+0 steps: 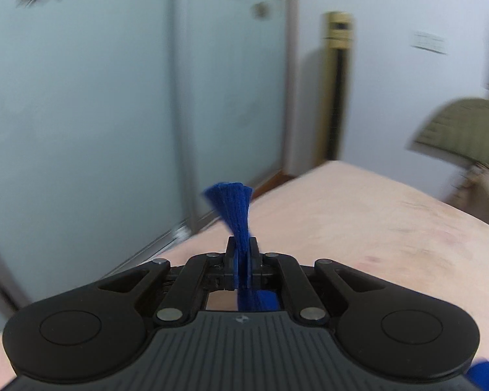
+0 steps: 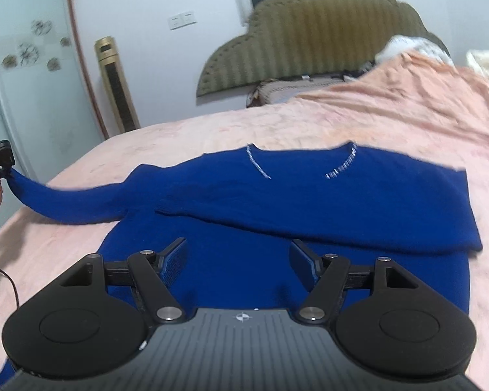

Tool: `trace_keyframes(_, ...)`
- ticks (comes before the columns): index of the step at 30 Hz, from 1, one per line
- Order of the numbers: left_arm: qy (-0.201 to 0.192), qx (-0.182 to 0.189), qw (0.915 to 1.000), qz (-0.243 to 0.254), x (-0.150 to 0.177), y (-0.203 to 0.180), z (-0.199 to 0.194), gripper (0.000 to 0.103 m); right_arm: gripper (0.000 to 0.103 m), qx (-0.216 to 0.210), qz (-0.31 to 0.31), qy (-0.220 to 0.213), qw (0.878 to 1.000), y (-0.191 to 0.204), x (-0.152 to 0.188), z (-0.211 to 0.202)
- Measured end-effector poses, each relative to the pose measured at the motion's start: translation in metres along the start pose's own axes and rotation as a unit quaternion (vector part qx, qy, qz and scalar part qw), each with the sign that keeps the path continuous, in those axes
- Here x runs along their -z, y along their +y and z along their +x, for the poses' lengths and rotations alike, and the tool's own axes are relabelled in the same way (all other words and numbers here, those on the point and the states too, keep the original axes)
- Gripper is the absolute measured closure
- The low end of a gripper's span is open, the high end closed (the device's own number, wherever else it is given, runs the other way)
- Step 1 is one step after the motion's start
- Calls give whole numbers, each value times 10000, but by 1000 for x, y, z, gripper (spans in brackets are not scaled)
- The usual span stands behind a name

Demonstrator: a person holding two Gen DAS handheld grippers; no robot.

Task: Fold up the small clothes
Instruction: 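Grasp the other sleeve cuff with the left gripper, then fold the held sleeve across the sweater body and open the left gripper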

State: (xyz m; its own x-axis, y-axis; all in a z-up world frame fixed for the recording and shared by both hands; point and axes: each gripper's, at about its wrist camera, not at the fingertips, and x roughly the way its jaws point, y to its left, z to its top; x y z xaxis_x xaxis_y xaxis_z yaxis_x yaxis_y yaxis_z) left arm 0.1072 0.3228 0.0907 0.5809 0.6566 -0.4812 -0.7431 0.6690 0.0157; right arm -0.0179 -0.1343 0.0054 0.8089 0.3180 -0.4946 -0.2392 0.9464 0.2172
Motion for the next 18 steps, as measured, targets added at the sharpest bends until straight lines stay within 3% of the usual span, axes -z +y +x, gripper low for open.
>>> trace_keyframes(3, -34, 745, 9960, 485, 11, -47, -41, 98, 31, 10, 156, -65, 9999, -9, 3, -5)
trace_keyframes(7, -164, 1792, 9764, 1196, 41, -118, -101, 98, 31, 134, 206, -181, 9995, -21, 6, -15)
trace_keyframes(10, -229, 2568, 9511, 1699, 70, -170, -149, 98, 31, 216, 312, -235, 9990, -33, 8, -23)
trace_keyframes(13, -173, 3087, 9293, 2020, 97, -214, -181, 98, 31, 297, 406, -259, 9984, -44, 13, -29)
trace_keyframes(18, 242, 3884, 8843, 2578, 153, -280, -216, 98, 31, 489, 569, -321, 9967, -67, 20, -44)
